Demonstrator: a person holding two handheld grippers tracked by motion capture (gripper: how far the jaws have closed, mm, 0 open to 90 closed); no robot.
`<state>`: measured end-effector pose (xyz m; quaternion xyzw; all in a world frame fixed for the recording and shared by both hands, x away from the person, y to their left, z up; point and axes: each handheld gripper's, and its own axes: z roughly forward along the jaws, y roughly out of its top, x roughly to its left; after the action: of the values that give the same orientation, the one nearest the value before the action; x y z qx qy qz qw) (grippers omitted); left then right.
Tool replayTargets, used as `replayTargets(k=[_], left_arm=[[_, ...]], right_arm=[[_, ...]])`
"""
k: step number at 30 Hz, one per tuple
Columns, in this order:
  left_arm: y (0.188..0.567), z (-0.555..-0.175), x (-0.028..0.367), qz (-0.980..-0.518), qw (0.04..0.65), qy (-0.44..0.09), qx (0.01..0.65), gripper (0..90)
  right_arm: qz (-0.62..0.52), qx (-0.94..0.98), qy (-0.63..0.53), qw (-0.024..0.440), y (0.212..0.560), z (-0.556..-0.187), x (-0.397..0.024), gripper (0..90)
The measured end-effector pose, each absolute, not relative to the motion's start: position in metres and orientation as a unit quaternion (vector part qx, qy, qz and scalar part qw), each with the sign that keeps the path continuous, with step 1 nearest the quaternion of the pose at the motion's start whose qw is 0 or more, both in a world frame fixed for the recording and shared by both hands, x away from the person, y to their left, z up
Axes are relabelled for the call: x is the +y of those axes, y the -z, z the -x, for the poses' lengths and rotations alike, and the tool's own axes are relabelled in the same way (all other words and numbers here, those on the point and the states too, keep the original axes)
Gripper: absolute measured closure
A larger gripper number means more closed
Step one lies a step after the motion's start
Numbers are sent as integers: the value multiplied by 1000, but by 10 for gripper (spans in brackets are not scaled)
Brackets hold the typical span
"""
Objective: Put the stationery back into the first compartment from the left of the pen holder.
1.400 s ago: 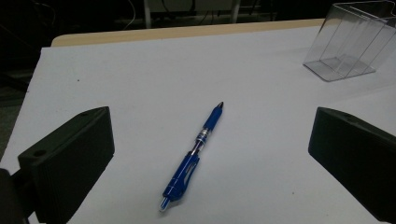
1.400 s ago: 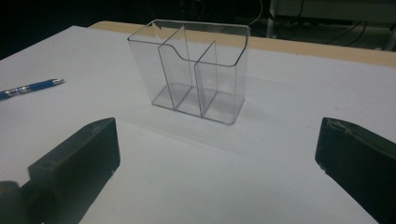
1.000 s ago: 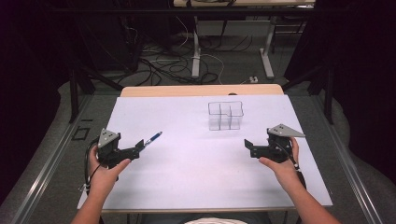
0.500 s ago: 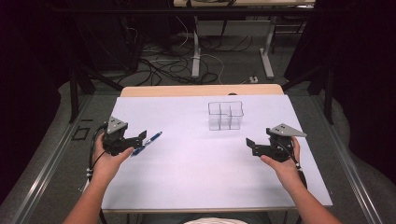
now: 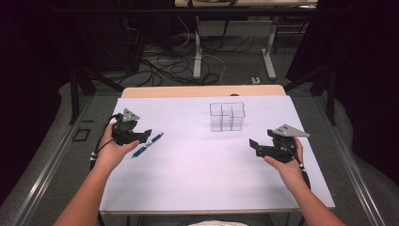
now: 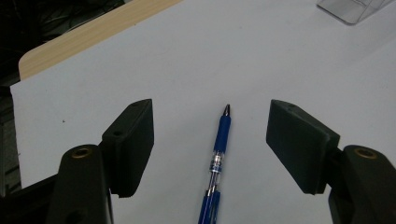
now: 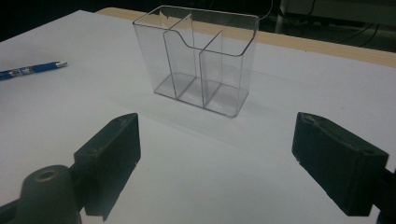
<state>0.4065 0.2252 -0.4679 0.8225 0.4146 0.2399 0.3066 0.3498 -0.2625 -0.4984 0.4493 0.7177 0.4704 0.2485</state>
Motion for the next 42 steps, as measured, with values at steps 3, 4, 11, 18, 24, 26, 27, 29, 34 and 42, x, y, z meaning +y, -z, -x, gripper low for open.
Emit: replayTargets(k=[3,4,11,18,24,26,27,29,34,42], left_arm=[[466,-412,221,-826,295,-234,420,336],[465,-414,219,-828,290,-235,419,336],[459,-428,209,-845,246,-222,419,374],[460,-442,200,-862,204,-202,418,386],[466,-452,191,-873,181,-185,413,432],[469,-455,188,-877,175,-181,410,444],[469,-457,187,-878,173,-180,409,455],[472,-460,185,-881,166,-174,407,470],[481,-466,181,-887,152,-160,406,501],[492,-476,180,-893,127,-141,407,559]], right_arm=[[-449,719,-470,248,498,-349,-262,151],[-446,719,-472,247,498,-349,-262,152],[-443,721,-471,248,498,-349,-263,152],[-442,725,-468,247,499,-349,-262,152],[-440,730,-462,245,500,-349,-261,149],[-440,730,-461,246,501,-349,-261,148],[-441,731,-459,245,501,-349,-261,147],[-439,732,-459,245,502,-350,-261,143],[-438,739,-451,243,503,-350,-260,0],[-433,745,-447,242,505,-351,-260,0]])
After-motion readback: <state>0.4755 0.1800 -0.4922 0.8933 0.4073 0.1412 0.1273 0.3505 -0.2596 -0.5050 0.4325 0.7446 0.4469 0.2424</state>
